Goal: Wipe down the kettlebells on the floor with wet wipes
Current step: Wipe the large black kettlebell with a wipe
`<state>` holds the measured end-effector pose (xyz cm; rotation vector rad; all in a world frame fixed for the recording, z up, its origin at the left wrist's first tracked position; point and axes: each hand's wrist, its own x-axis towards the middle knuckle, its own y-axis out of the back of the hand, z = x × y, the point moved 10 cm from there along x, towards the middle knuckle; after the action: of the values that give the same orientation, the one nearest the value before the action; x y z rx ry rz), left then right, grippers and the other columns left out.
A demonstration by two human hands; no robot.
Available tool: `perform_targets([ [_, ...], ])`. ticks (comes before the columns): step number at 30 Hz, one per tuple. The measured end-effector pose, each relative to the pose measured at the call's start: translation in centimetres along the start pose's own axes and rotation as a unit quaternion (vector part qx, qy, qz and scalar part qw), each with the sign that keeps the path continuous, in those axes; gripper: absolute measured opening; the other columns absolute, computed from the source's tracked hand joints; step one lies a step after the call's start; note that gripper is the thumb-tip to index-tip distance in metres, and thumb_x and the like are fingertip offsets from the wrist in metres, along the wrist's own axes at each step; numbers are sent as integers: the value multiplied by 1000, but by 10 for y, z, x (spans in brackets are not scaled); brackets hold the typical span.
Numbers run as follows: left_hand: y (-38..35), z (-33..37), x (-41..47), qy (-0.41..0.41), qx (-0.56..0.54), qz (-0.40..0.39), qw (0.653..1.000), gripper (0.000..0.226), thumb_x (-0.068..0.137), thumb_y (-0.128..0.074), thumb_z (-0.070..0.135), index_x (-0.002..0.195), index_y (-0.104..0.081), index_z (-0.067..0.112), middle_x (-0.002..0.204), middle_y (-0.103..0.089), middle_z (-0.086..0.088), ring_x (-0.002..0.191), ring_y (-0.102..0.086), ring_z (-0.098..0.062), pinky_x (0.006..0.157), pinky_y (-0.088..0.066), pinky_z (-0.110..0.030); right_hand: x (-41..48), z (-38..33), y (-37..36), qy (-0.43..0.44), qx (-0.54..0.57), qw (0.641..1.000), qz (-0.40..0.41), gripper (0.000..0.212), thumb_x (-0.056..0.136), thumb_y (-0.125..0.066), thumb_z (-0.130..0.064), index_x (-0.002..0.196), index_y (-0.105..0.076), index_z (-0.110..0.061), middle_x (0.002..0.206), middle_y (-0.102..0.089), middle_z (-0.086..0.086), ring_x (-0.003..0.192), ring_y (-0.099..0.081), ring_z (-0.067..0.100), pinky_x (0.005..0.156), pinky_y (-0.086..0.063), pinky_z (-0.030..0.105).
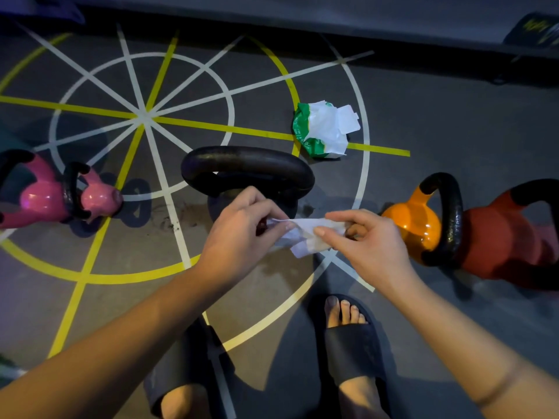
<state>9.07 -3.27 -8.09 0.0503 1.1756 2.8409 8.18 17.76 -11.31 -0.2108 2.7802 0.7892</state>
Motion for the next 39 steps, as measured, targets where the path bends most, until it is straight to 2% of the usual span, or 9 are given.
perform_targets([
  [6,3,3,0,7,-199,-5,980,10,91,-74,8,87,-68,3,113,-65,-1,109,-62,-9,87,-50,-18,8,-14,0,56,-5,998,-25,15,75,-81,-45,82,-74,-34,110,-58,-13,107,-57,2,88,-49,23],
  [10,-23,-14,-4,172,-415,-67,891,20,100,-61,15,104,-59,-5,91,-67,-11,82,-65,-20,69,-54,-30,9,-5,-5,-19,158,983,-92,16,87,-73,-34,95,-72,-20,106,-72,-2,103,-68,14,94,-54,42],
  [15,-46,-46,-18,337,-386,-71,856,23,99,-65,34,111,-67,14,100,-75,-3,97,-73,-22,89,-61,-45,3,13,-21,-160,277,942,-98,26,94,-67,-29,113,-68,-11,107,-76,9,96,-73,26,93,-58,52],
  [19,-47,-43,-20,347,-390,-87,849,24,99,-66,27,114,-69,9,102,-78,-7,95,-76,-21,88,-62,-40,2,19,-18,-174,222,957,-66,31,82,-82,-20,110,-72,-13,101,-79,3,95,-76,22,88,-61,47],
  [22,-47,-32,-20,335,-386,-88,855,20,99,-66,15,109,-70,-1,98,-78,-16,87,-76,-25,79,-63,-34,8,2,13,-68,42,995,62,13,83,-83,-19,91,-73,-20,88,-75,-1,84,-72,17,80,-61,45],
  [25,-50,-23,-18,339,-395,-57,852,18,100,-64,11,107,-67,-6,94,-77,-21,75,-73,-24,71,-62,-32,-4,-49,11,117,-112,979,124,17,82,-82,-19,83,-67,-27,88,-64,-10,79,-60,5,70,-51,23],
  [30,-54,-20,-22,362,-453,-25,815,28,105,-55,18,114,-63,-7,98,-76,-25,85,-76,-32,69,-64,-32,-14,-63,-28,153,-155,973,75,24,86,-75,-20,110,-79,-19,99,-60,-10,82,-57,4,72,-44,14],
  [34,-55,-34,-30,364,-497,-23,787,47,102,-58,42,112,-69,-3,101,-76,-21,96,-75,-33,86,-61,-40,-23,-61,-65,155,-153,972,-85,51,91,-55,-38,139,-62,-22,127,-57,-16,106,-55,-3,90,-38,5],
  [39,-32,-61,-34,349,-416,67,837,8,98,-67,14,101,-69,7,96,-74,-23,94,-72,-38,83,-61,-44,-18,-35,-54,44,-6,996,-78,30,93,-59,-20,116,-72,-36,106,-72,-24,96,-66,-7,86,-52,12],
])
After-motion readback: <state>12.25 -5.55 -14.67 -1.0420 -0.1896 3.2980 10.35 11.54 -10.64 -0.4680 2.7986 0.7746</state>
